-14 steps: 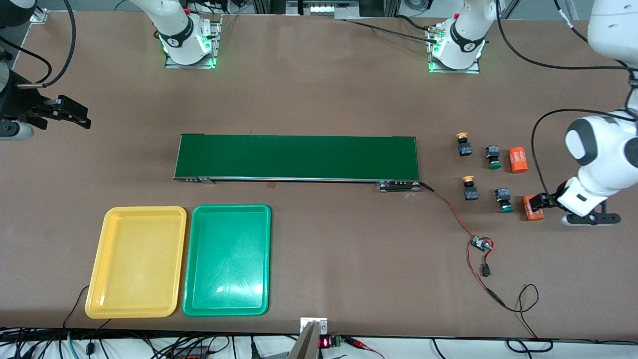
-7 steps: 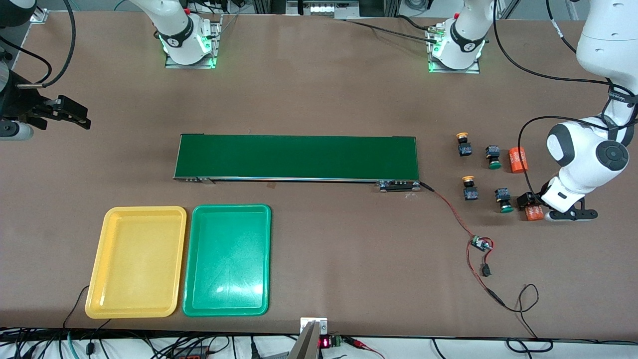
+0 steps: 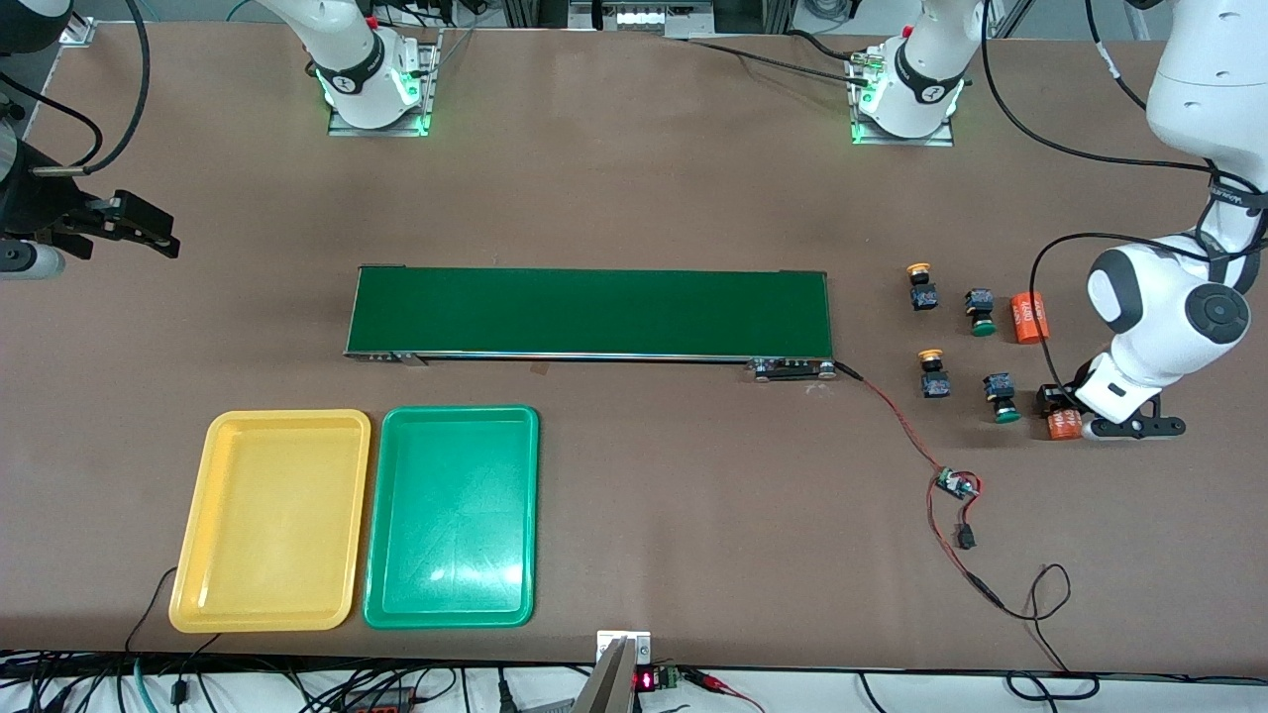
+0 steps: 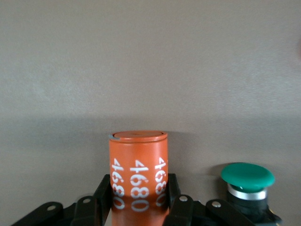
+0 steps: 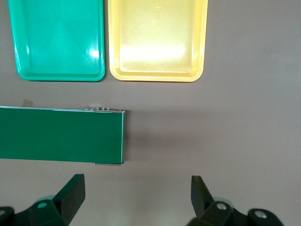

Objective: Sort buttons by color to trays
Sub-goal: 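Grasp the orange cylinder with the left gripper and lift it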

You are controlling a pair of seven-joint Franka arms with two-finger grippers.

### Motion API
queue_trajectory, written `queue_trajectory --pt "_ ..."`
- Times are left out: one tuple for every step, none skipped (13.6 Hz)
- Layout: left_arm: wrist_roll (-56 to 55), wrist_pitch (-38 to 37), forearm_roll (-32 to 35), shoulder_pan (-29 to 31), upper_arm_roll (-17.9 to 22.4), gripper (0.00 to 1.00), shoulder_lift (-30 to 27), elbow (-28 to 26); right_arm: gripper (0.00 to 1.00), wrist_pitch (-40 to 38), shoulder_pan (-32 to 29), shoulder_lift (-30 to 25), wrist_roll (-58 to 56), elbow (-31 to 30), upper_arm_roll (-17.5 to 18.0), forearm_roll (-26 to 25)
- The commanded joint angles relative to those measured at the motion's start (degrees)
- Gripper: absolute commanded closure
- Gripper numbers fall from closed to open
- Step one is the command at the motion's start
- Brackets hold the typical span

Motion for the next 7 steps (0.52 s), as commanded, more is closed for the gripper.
queue_trajectory --pt "3.7 -14.6 1.0 0.0 -0.9 0.73 -3.7 6.2 0.0 0.6 -0.3 -1.0 0.4 -1.2 0.1 0.0" --pt "4.2 -20.6 1.0 0.0 -1.9 0.73 -3.7 9.4 0.0 0.6 -0.3 -0.9 0.4 -1.2 0.0 0.0" --pt "5.4 -27.3 1.0 0.0 -2.8 0.73 -3.7 12.9 0.0 0.6 -0.3 -0.8 0.4 -1.1 0.0 0.0" --pt "6.5 -33.2 0.9 -0.1 -3.9 0.74 -3.7 15.4 0.0 0.6 -0.3 -0.8 0.4 -1.2 0.0 0.0" --pt "7.0 -37.2 0.8 0.0 -5.3 0.74 -3.7 17.5 0.0 0.6 -0.3 -0.8 0.4 -1.1 0.0 0.0" --pt "7.7 -41.5 0.5 0.0 -6.7 0.74 -3.9 19.3 0.0 0.6 -0.3 -0.8 0.4 -1.1 0.0 0.0" --pt "7.7 -45.1 -0.2 0.0 -7.9 0.74 -3.9 20.6 0.0 0.6 -0.3 -0.8 0.4 -1.1 0.0 0.0"
